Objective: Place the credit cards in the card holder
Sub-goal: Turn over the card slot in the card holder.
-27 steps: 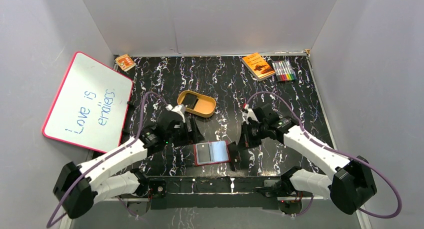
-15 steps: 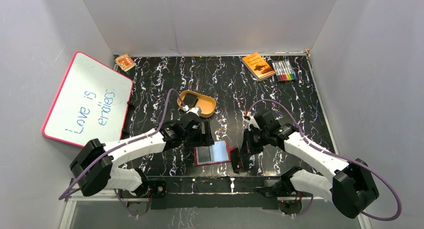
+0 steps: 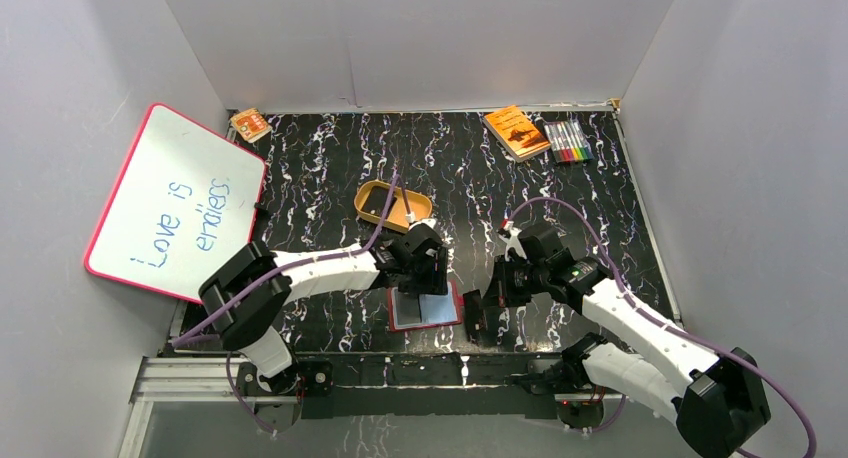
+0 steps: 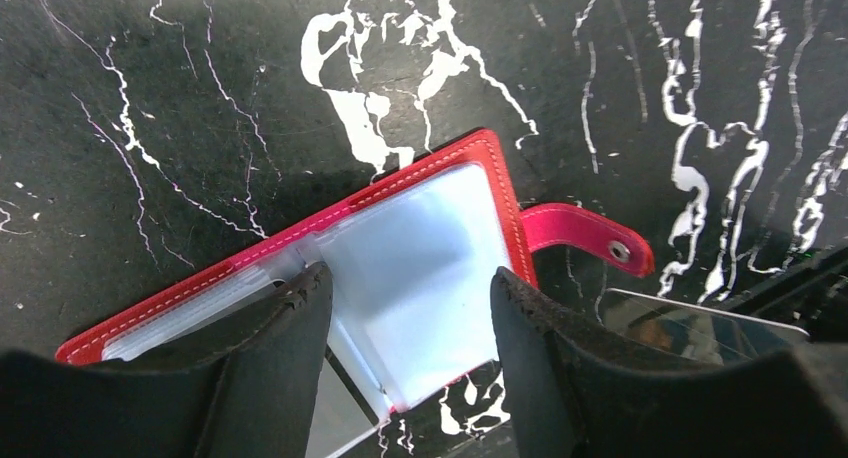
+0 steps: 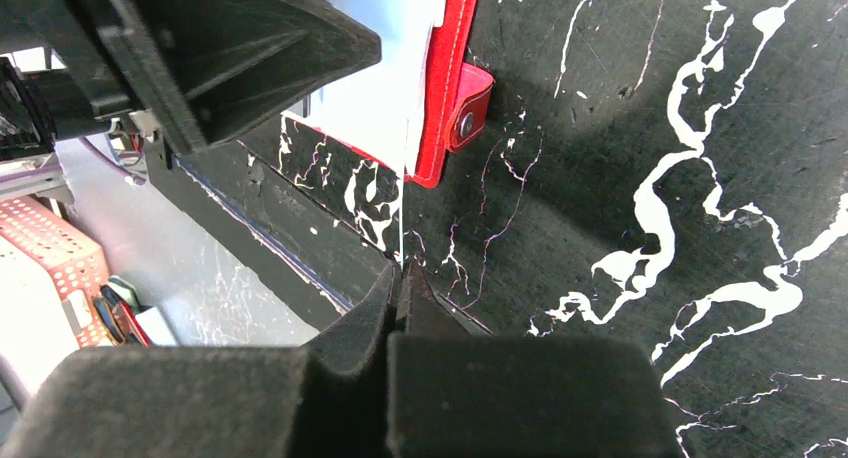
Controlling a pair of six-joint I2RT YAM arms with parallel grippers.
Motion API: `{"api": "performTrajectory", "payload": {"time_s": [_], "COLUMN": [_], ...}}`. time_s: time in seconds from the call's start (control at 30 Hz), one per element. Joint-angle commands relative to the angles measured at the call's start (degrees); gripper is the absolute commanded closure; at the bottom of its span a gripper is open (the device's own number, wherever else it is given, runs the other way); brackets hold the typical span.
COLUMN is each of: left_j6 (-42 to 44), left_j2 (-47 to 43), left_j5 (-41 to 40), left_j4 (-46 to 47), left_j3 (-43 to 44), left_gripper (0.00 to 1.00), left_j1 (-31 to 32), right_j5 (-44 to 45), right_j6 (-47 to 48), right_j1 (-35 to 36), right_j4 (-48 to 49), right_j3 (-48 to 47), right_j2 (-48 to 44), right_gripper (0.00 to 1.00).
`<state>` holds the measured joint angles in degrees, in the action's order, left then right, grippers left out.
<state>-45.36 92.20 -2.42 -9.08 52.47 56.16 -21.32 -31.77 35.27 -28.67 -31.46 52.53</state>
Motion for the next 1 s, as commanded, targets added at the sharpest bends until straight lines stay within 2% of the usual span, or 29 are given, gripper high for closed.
{"api": "performTrajectory", "payload": {"time_s": [0.0, 0.57, 0.7, 0.97], "left_j6": [0.3, -0.9, -1.3, -1.6], "left_j2": [0.9, 3.3, 3.5, 2.5], "left_j5": [-2.0, -5.9, -6.1, -6.7], "left_j4": [-1.3, -4.4, -4.4, -4.6], "left_j3": [0.1, -3.2, -3.8, -4.5], "left_gripper": [0.46, 0.93, 0.98, 1.00], "left_j1": [0.6, 0.7, 0.7, 0.7], "right_j5": [-1.0, -8.6, -8.5, -6.7], "right_j6": [-0.9, -0.6, -1.2, -2.3], "right_j1": [-0.1, -0.1, -0.1, -0.1], "right_j4": [0.5, 6.1, 6.9, 8.5], "right_j3": [0.1, 1.0, 0.9, 1.7], "right_j2": [-1.0, 4.3, 6.6, 9.9], "right_gripper": [1.00, 1.00, 1.00, 1.00]}}
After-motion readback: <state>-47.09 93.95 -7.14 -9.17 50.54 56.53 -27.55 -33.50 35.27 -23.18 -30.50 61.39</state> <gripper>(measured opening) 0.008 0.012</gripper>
